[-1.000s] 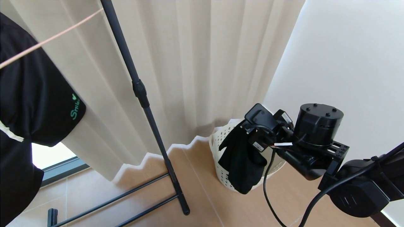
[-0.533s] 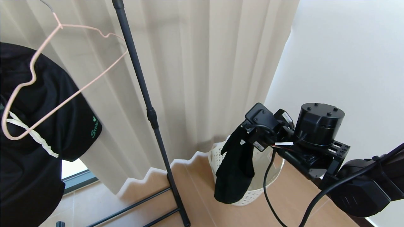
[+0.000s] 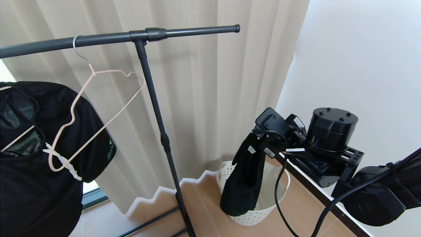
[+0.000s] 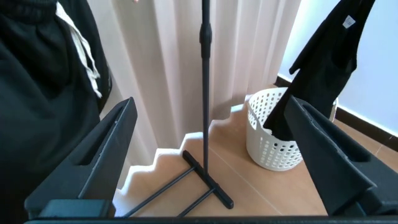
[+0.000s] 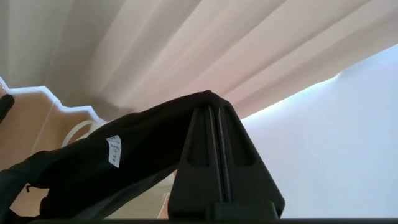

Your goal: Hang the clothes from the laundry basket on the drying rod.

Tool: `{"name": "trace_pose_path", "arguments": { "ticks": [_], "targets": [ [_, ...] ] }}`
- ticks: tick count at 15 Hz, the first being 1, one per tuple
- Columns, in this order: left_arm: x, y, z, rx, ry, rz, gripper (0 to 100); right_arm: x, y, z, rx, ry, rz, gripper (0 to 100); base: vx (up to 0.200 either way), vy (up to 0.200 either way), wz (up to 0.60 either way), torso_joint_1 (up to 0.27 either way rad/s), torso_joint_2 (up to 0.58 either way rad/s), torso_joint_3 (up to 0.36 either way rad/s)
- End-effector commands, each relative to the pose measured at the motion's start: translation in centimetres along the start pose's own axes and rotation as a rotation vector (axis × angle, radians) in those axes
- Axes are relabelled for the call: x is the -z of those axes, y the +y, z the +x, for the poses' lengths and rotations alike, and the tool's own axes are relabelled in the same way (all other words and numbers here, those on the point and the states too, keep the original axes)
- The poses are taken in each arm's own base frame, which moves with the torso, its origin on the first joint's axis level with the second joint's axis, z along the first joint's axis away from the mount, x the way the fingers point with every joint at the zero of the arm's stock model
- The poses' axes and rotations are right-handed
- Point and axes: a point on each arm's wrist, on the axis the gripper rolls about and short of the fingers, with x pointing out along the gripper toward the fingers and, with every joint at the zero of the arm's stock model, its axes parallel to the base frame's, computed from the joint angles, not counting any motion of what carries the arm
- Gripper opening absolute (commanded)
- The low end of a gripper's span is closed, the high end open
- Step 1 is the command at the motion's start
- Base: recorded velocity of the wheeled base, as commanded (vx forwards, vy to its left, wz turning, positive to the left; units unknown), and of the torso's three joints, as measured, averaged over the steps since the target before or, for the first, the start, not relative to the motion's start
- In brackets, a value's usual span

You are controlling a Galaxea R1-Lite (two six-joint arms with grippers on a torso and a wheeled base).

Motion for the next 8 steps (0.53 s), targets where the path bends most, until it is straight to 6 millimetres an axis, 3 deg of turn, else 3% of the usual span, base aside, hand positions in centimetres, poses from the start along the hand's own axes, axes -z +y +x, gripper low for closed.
{"name": "trace_pose_path", "arguments": {
  "ticks": [1, 8],
  "targets": [
    [-0.01, 0.0, 0.01, 0.0, 0.0, 0.0, 100, 0.05, 0.03, -0.1, -0.002, 0.001, -0.001, 0, 0.0, 0.0, 0.0, 0.232, -0.56, -0.188],
    [-0.01, 0.0, 0.01, 0.0, 0.0, 0.0, 100, 0.08, 0.12, 0.06, -0.003, 0.003, -0.002, 0, 0.0, 0.0, 0.0, 0.229, -0.55, -0.194]
  ]
}}
